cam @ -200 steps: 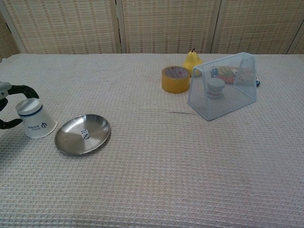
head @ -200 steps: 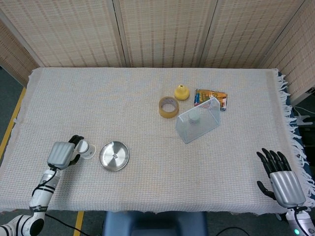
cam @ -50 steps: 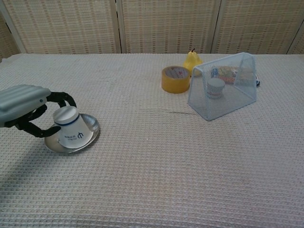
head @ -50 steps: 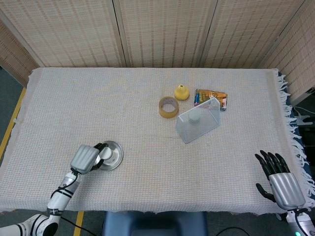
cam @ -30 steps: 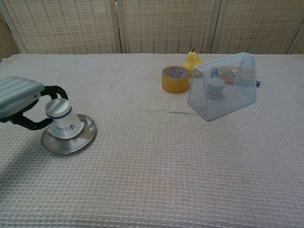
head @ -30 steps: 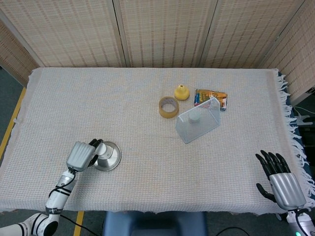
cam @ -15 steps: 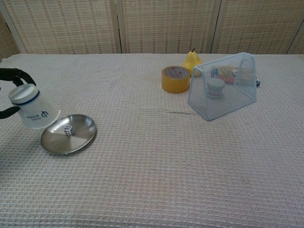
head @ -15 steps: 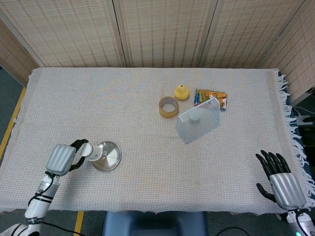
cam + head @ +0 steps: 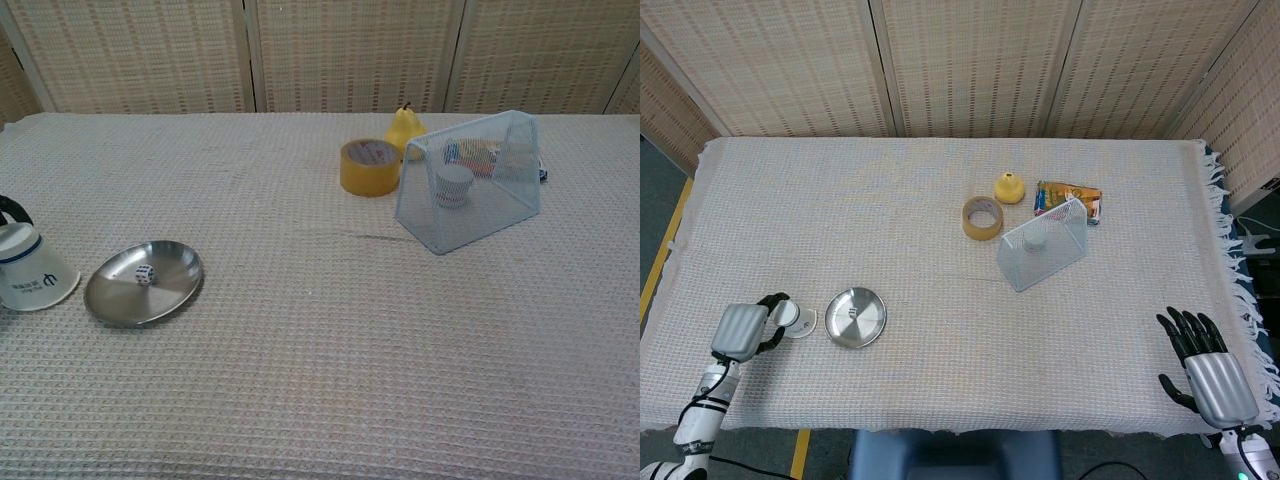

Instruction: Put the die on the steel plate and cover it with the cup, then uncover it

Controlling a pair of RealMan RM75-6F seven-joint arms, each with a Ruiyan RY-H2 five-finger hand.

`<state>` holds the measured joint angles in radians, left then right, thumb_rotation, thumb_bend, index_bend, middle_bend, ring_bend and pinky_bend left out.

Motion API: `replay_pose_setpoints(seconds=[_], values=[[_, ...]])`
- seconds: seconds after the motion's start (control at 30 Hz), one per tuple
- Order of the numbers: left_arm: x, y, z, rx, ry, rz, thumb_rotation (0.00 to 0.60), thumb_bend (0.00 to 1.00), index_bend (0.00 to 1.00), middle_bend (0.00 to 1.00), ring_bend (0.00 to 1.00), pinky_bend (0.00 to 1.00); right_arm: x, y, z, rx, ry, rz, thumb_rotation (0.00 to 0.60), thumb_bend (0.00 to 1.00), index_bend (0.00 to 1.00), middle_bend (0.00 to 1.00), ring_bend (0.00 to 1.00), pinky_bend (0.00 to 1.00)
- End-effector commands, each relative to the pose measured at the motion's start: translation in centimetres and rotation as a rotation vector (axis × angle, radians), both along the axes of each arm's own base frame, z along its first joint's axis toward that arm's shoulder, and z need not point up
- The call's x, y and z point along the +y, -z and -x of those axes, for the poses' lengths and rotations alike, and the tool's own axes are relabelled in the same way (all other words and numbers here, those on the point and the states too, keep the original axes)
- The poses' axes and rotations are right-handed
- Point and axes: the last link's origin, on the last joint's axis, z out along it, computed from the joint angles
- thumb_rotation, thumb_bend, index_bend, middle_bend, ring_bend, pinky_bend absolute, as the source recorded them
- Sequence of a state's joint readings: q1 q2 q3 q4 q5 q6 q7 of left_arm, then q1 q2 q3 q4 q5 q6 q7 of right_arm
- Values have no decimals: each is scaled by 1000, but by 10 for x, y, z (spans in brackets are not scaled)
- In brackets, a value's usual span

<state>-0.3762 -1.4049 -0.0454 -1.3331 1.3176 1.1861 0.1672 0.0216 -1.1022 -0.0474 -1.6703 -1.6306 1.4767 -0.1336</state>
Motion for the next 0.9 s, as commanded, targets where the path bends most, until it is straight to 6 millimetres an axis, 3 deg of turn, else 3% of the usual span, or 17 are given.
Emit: replay_pose_setpoints(seconds=[0.03,0.1,0.17,0.43,0.53,0.67,0.7,0.8,0.9], values=[[-1,0,0,-3,-3,5,600,413,217,342,813,992,0,0,0,1,1,0,600,198,0,0,0,0],[-2,-1,0,-7,-2,1,600,397,63,209,804,992,-1,0,1,1,3,-3,600,198,0,0,0,0],[-5,-5,-1,-27,-6,-10,600,384,5,131,799,990,-1,0,0,-1,3,-2,600,198,0,0,0,0],[-23,-19,-1,-111,-1,-39,600,354,0,33,727,960,1,1,-1,2,-1,-4,600,198,0,0,0,0],[-37,-31,-2,-148,8,-72,600,348,0,29,608,890,2,-1,-1,2,-4,10,600,199,0,0,0,0],[-65,-58,-4,-175,60,-131,600,346,0,7,112,476,2,-5,-1,7,-6,35,600,198,0,0,0,0],[-69,-63,-5,-190,66,-143,600,346,0,3,43,395,1,-6,-1,8,-6,40,600,198,0,0,0,0],[-76,-74,-7,-225,81,-153,600,343,0,0,0,229,0,-5,0,14,-5,43,600,199,0,0,0,0],[-78,-76,-6,-225,89,-137,600,342,0,0,0,154,1,-4,-1,15,-2,36,600,199,0,0,0,0]])
